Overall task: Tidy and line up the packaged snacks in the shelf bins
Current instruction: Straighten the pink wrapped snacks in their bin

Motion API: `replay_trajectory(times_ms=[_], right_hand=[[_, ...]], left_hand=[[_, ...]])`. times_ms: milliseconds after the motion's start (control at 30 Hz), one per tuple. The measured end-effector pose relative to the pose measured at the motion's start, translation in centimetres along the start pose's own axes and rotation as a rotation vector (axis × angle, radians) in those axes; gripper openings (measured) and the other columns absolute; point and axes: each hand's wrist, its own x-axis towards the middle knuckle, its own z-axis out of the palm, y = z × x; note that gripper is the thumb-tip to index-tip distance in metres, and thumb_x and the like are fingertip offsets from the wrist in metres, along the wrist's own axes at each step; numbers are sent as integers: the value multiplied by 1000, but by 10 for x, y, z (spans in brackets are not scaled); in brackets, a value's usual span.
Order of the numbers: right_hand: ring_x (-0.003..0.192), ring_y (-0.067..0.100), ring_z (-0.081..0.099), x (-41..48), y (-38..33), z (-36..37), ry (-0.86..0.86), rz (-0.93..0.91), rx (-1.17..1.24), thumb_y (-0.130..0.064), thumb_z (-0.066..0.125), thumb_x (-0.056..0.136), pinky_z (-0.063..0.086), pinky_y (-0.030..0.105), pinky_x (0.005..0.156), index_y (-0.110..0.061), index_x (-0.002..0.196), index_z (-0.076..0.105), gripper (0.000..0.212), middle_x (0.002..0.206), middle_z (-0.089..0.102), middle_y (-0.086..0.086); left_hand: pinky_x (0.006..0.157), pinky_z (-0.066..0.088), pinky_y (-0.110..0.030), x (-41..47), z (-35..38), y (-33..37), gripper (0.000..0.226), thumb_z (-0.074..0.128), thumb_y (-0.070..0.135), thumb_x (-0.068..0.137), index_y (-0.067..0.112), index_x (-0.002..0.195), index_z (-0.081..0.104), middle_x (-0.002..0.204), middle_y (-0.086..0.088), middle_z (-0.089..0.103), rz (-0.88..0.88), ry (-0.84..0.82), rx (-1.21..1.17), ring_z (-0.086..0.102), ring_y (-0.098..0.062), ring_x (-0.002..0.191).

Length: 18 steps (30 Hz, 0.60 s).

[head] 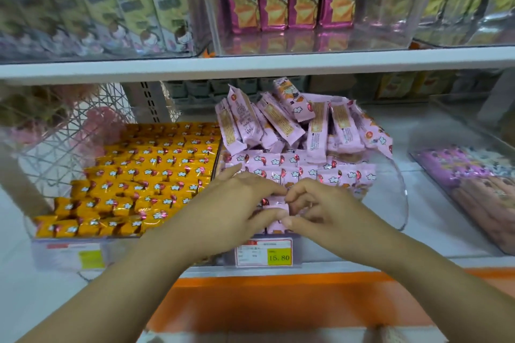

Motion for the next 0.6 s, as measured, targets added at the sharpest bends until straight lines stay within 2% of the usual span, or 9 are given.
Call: replay_trajectory(times_ms=[67, 100, 200, 267, 333, 367, 433, 533, 600], right_hand=[[77, 10, 65, -3, 1, -5, -16, 9, -22, -26, 69, 81, 53, 29, 76, -31, 89, 58, 15, 87, 66, -5], [72, 5, 64, -4, 1, -7, 55, -33, -61, -22, 68, 81, 52, 27, 73, -31, 86, 61, 13, 82, 67, -6], [72, 1, 58, -3, -3, -25, 549, -387, -397, -16, 61, 84, 46, 18, 69, -21, 84, 66, 7, 79, 64, -11], [87, 17, 58, 0, 0, -42, 774, -459, -658, -17, 61, 81, 44, 31, 78, -13, 94, 67, 15, 95, 66, -1], [108, 31, 52, 5, 10, -54, 802, -340, -865, -23, 64, 76, 35, 45, 95, -13, 110, 64, 35, 113, 62, 7], [115, 33, 47, 8, 15, -57, 771, -269, -925, -25, 65, 74, 28, 51, 104, -14, 116, 61, 44, 119, 59, 8], [121, 32, 43, 13, 22, -57, 728, -187, -972, -23, 72, 73, 16, 59, 111, -15, 121, 59, 50, 120, 60, 8], [113, 30, 50, 17, 25, -57, 811, -236, -970, -16, 73, 77, 14, 60, 111, -16, 107, 67, 31, 102, 69, 3], [106, 27, 53, 16, 24, -58, 871, -321, -961, -18, 68, 82, 16, 58, 111, -17, 98, 70, 16, 94, 71, 0]], left_hand=[[114, 4, -25, 0, 1, 0, 43, 45, 51, 92, 35, 132, 51, 131, 19, 54, -2, -5, 13, 43, -2, 124], [114, 5, -24, 0, 0, 0, 42, 46, 50, 92, 35, 131, 51, 131, 19, 55, 4, -3, 8, 44, -2, 123], [114, 6, -24, -1, -2, 2, 42, 47, 49, 93, 35, 133, 50, 132, 19, 54, -4, 9, 10, 45, -3, 122], [113, 4, -22, -1, -2, 2, 43, 46, 49, 93, 35, 134, 48, 134, 19, 53, -11, 9, 16, 45, -4, 122], [112, 4, -20, -1, -2, 3, 44, 45, 50, 93, 36, 134, 48, 133, 20, 53, -16, 1, 18, 45, -3, 122], [112, 5, -20, 0, -2, 3, 44, 45, 51, 92, 36, 133, 48, 133, 20, 53, -19, 1, 21, 45, -3, 121], [113, 9, -21, 0, -3, 3, 44, 44, 52, 92, 37, 133, 48, 133, 19, 53, -17, 4, 32, 44, -3, 120], [103, 9, -10, -1, -5, 4, 46, 43, 54, 91, 40, 135, 45, 136, 22, 49, -18, 12, 51, 37, -1, 120], [94, 0, 1, -3, -6, 4, 47, 42, 57, 91, 40, 135, 45, 137, 22, 49, -16, 1, 61, 36, -2, 123]])
